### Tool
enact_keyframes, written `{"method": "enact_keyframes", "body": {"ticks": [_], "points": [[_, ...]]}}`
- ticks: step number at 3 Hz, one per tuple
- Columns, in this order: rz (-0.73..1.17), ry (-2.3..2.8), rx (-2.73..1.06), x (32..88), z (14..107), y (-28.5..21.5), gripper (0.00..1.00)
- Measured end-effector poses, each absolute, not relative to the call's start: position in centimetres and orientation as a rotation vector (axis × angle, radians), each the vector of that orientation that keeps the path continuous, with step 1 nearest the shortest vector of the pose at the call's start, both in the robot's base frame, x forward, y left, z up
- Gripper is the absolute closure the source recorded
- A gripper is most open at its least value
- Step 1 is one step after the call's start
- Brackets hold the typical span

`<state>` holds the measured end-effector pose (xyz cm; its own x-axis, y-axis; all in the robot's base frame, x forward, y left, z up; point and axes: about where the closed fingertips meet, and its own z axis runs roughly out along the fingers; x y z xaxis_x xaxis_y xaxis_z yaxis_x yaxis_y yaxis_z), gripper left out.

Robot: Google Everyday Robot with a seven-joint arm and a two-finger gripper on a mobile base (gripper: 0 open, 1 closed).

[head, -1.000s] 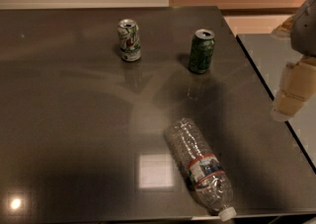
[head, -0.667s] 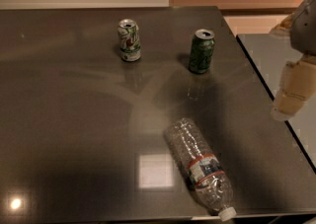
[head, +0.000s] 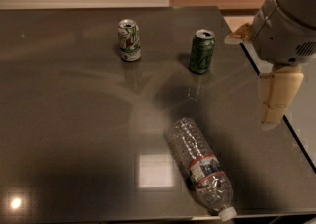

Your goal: Place water bottle upright

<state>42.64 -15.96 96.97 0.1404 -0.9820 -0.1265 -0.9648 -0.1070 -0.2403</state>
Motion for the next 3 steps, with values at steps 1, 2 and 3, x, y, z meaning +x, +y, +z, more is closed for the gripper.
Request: {"method": "enact_keyframes", "body": {"ticks": [1,2,3], "points": [[-0.077,1.648,-2.374,41.4,96.1,-13.2,0.00],[-0.009,1.382,-2.548,39.6,95.4,-10.8,0.00],[0.057,1.080,-2.712,37.0,94.5,-8.7,0.00]]}}
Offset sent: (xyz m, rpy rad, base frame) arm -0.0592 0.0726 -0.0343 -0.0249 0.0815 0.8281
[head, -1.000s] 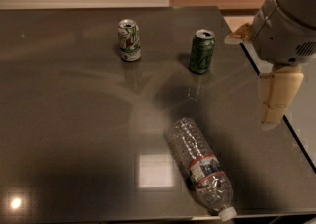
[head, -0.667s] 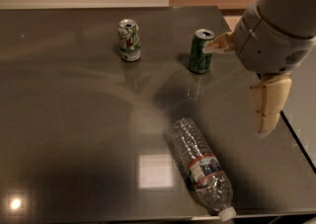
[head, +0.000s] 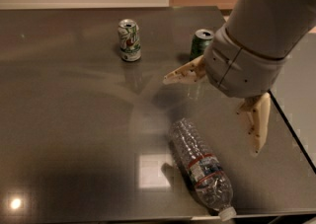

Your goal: Place water bottle upright

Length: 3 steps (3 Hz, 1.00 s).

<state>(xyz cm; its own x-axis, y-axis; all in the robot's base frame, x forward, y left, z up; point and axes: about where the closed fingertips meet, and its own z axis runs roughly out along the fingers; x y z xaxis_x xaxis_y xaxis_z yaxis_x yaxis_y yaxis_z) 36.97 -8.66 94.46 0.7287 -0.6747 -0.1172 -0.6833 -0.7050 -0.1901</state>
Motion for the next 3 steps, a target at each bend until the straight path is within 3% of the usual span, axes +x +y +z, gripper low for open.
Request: {"method": "enact_keyframes", "body": {"ticks": [3], "points": [[0.134,0.375,-2.972,32.2,89.9,-8.4,0.00]]}}
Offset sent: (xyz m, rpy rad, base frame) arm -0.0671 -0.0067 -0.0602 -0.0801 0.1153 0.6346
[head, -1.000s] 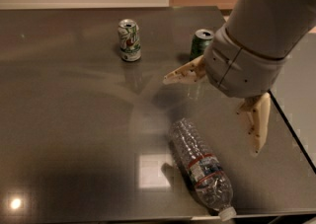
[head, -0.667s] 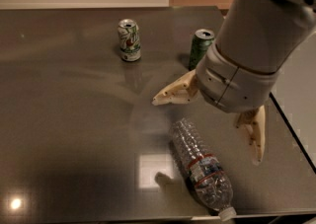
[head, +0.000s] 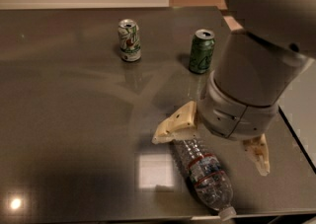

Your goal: Place water bottle upright

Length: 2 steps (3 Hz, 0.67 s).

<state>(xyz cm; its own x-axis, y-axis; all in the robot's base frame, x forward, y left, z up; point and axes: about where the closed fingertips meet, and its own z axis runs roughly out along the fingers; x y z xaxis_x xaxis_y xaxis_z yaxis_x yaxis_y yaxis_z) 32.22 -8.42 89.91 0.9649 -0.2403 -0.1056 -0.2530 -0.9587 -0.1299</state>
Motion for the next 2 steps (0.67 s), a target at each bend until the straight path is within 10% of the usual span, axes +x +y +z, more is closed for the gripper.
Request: {"method": "enact_keyframes", "body": {"ticks": [2], "points": [[0.048,0.167,-3.040,31.8,86.8,-9.9,0.00]]}}
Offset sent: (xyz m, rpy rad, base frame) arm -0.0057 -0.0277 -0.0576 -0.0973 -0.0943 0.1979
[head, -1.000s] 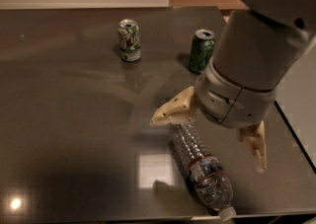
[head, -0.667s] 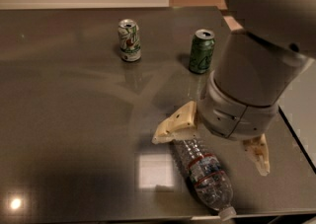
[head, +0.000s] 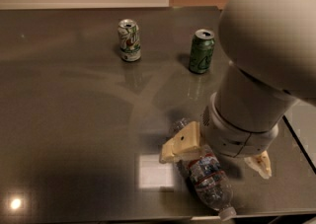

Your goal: Place water bottle upright

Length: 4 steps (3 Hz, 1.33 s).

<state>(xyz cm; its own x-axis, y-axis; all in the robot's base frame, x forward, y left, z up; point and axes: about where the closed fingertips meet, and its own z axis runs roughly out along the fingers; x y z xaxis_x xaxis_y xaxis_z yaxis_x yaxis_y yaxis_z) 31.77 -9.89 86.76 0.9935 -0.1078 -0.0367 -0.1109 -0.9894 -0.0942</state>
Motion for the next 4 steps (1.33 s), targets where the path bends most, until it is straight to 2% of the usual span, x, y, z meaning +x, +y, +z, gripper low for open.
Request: {"method": "enact_keyframes", "body": {"ticks": [2,3,4], "points": [[-0.030,0.088,-3.111,32.0,84.6,-10.7,0.00],[-0.029,0.064,-3.138,32.3,84.0,-10.5,0.18],[-0.019,0.055,-3.152,32.6,83.7,-10.2,0.41]]}}
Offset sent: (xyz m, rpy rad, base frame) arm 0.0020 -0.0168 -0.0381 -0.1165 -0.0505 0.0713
